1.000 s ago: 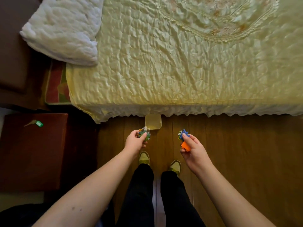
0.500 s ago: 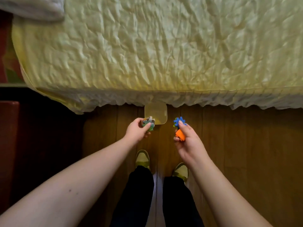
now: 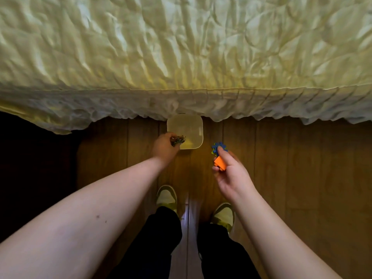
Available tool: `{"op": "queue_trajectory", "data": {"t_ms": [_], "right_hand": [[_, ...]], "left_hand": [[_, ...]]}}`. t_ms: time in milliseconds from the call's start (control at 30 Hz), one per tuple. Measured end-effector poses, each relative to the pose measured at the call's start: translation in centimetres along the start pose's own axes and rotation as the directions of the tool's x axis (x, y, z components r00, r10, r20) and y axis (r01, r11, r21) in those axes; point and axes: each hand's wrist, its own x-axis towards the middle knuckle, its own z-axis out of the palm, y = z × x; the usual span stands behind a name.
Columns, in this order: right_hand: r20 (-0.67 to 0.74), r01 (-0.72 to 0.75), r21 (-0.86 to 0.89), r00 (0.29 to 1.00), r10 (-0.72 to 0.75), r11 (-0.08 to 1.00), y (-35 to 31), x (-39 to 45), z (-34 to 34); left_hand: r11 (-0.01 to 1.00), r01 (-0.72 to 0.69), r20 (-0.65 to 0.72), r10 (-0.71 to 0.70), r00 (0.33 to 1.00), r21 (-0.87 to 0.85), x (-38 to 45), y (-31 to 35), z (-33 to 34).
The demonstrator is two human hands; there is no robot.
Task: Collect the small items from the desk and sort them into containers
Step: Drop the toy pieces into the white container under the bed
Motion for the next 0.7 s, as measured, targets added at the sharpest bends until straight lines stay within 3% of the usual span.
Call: {"op": "queue_trajectory", "data": {"t_ms": [133,267,433,567,700], "right_hand": [[-0.011,0.019,-0.016,1.0,-0.02,1.0,-0.5,-0.5,-0.2],[-0.007,0.03,-0.048,1.0,-0.03,0.998,-0.8,-1.6,0.1],[0.001,0.065,-0.063,0.998,-0.065,0.996,-1.3,-5.1,0.7],[0.033,0.109,-0.102,0.994,-0.106,0.989,-2.8,-10.4,0.3],[0.06,0.151,-0.124,0.988,-0.145,0.981,-5.1,-16.4,-1.3]], "left_hand": [[0.995,-0.058,0.063,0.053,0.997,0.083,-0.1,0.8,-0.3],[0.943,-0.118,0.18,0.063,0.982,0.312,-2.7,1.4,-1.1],[0.689,-0.332,0.277,0.194,0.941,0.645,-6.9,2.5,-3.5],[0.564,-0.419,0.298,0.297,0.907,0.712,-11.7,5.4,-6.0],[0.506,-0.484,0.339,0.355,0.871,0.714,-16.9,9.3,-8.7]]}}
